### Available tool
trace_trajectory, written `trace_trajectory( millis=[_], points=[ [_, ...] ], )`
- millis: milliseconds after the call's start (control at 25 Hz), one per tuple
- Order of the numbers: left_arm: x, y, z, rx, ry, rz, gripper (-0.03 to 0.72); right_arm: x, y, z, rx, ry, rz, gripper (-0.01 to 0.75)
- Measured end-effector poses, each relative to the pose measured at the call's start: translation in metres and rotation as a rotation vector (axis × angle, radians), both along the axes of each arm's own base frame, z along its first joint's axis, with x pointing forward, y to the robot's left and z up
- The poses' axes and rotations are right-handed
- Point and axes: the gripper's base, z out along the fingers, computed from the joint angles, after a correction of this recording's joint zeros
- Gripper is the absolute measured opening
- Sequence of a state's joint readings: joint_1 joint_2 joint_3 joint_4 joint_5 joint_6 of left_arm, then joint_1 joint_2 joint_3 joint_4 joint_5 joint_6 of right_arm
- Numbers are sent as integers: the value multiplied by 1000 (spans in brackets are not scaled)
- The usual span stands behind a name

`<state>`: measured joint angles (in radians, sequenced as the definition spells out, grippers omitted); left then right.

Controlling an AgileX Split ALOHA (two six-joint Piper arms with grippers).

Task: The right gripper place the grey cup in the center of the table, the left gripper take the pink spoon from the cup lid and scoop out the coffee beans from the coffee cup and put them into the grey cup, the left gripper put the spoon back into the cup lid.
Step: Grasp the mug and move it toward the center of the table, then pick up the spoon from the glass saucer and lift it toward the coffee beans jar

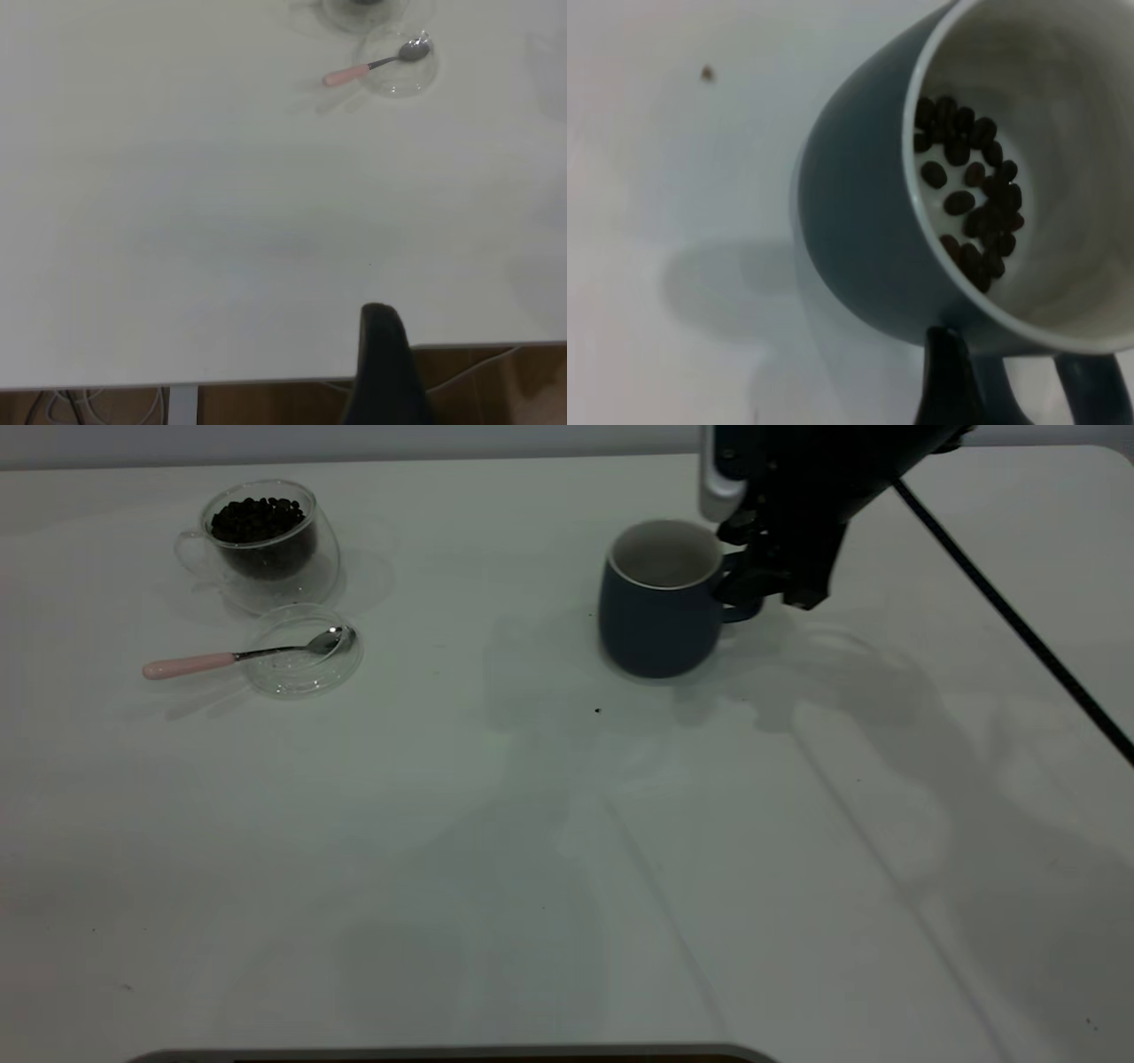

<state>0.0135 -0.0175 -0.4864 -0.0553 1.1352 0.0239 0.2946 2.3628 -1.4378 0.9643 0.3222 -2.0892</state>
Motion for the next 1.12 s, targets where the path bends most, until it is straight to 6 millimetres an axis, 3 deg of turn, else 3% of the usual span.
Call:
trace_trajectory(
  millis=[360, 720, 880, 1000, 1120],
  points=[
    [0, 0, 0, 0, 0, 0, 581, 5, 49, -7, 56, -24, 42, 538],
    [0, 0, 0, 0, 0, -1, 581, 1, 54, -4, 81, 5, 71, 538],
    [0, 0, 0, 1, 0, -2, 581, 9, 44, 29, 135, -4, -13, 538],
    [0, 0, 0, 1, 0, -2, 581, 15, 35, 74, 255, 16, -198, 538],
    [0, 0, 0, 2, 0, -3, 581, 5, 30, 124, 444, 126, -439, 538]
  ],
)
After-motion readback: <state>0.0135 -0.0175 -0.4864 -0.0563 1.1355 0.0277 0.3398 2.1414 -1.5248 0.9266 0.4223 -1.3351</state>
